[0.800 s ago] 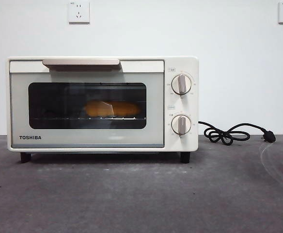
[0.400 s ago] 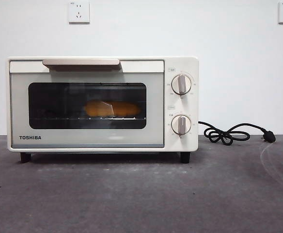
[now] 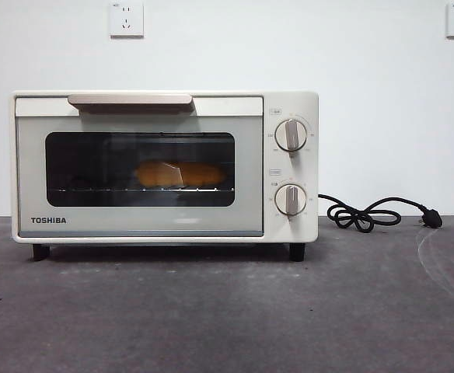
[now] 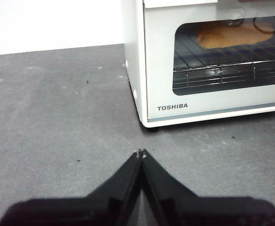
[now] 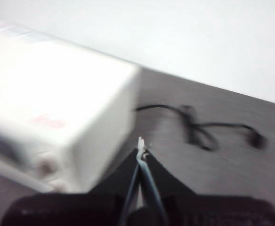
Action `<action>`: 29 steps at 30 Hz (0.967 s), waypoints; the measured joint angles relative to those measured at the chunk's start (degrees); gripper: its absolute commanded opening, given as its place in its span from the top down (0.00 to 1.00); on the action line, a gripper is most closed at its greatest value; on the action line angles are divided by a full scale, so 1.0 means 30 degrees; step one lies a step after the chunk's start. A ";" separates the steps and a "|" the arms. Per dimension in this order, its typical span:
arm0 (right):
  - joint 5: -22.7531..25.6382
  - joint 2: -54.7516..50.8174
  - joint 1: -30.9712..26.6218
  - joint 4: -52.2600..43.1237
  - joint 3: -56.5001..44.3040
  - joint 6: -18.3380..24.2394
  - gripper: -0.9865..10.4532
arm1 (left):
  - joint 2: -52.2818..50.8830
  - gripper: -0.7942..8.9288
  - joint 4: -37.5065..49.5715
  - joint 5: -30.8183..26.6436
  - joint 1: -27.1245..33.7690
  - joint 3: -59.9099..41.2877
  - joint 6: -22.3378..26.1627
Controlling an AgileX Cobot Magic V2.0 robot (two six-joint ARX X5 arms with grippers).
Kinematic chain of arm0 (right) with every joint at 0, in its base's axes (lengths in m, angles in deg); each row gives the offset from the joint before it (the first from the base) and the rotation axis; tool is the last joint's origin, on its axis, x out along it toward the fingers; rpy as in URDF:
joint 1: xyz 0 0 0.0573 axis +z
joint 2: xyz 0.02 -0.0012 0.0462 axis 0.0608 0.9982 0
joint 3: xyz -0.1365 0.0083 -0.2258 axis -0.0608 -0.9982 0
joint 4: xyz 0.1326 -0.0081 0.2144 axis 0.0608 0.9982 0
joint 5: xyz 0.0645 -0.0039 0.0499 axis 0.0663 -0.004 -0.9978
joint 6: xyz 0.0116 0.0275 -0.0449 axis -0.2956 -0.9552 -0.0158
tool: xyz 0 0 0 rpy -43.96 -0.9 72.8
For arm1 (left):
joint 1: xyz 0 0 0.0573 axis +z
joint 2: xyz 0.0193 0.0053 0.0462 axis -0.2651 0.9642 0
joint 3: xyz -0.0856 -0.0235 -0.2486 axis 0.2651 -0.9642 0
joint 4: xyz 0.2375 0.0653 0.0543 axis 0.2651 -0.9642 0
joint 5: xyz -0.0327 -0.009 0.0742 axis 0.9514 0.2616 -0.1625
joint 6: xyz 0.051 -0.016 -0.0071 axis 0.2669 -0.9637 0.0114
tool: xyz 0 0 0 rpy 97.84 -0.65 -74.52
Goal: Take the corn from the table,put the corn in the oven
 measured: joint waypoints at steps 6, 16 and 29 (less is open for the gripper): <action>-0.0015 -0.4065 -0.3330 -0.3920 -0.5085 -0.0954 0.91 | 0.0102 0.92 -0.0007 0.0000 0.0000 0.0000 0.0000; 0.0007 -1.2611 -0.3563 -1.0258 -1.6298 -0.1086 0.91 | 0.0117 0.92 -0.0007 0.0000 0.0000 0.0007 0.0007; 0.0255 -1.7908 -0.3563 -0.5792 -2.0349 -0.1370 0.91 | 0.0117 0.92 0.0000 0.0007 0.0000 0.0007 0.0000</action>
